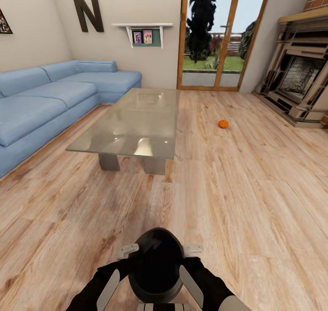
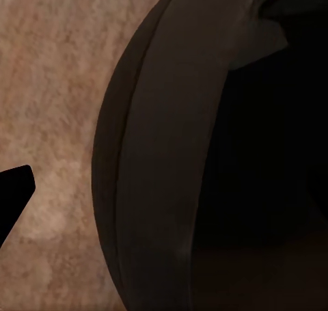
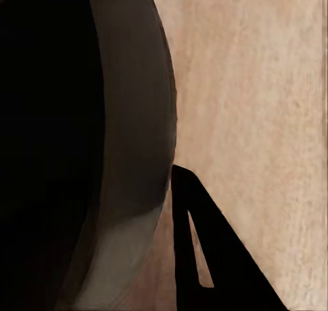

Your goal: Place each of the two pumpkins and all three candles from the living room inside a cabinet in the living room (use any cabinet), then make sure every cabinet is closed, and position the cauldron so it is next to a table in the living room.

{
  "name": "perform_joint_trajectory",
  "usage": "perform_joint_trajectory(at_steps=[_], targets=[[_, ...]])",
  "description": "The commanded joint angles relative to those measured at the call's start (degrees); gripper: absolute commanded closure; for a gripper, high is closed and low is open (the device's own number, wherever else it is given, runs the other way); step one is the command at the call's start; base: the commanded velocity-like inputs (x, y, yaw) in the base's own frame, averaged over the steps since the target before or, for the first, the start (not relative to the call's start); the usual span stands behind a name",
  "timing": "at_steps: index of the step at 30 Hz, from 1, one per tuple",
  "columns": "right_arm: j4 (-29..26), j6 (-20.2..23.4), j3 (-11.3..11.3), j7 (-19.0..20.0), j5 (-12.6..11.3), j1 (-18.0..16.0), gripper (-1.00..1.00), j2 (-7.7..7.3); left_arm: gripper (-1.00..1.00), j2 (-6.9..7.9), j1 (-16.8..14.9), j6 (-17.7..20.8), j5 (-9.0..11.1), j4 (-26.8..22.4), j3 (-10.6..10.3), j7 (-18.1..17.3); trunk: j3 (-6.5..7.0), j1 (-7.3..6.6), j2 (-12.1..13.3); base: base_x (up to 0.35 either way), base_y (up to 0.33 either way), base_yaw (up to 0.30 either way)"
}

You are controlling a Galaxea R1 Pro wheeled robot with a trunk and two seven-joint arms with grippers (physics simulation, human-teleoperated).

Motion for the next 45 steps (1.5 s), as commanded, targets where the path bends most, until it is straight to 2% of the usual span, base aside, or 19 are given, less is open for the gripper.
perform_joint_trajectory(at_steps=[1,2,27,31,45], targets=[[0.0,-0.2,0.3,-0.3,-1.9,0.0,1.0,0.0,-1.0,0.02,0.0,0.2,0.6,-0.1,-0.2,0.5,-0.06,0.0,0.0,0.0,0.0,0.0],[0.0,-0.2,0.3,-0.3,-1.9,0.0,1.0,0.0,1.0,0.01,0.0,0.2,0.6,-0.1,-0.2,0.5,-0.06,0.0,0.0,0.0,0.0,0.0],[0.0,-0.8,0.3,-0.3,-1.7,0.0,1.0,0.0,1.0,-0.08,0.0,0.3,0.6,-0.1,0.0,0.8,-0.06,0.0,0.0,0.0,0.0,0.0],[-0.1,-2.1,0.3,-0.3,-1.8,0.0,1.0,0.0,1.0,-0.02,0.0,0.3,0.6,-0.1,0.0,0.9,0.66,-0.88,1.6,0.0,0.0,0.0],[-0.1,-2.3,0.3,-0.4,-1.8,0.0,1.0,0.0,1.0,-0.01,0.0,0.3,0.6,-0.1,0.0,0.7,3.17,-3.95,7.2,0.0,0.0,0.0]])
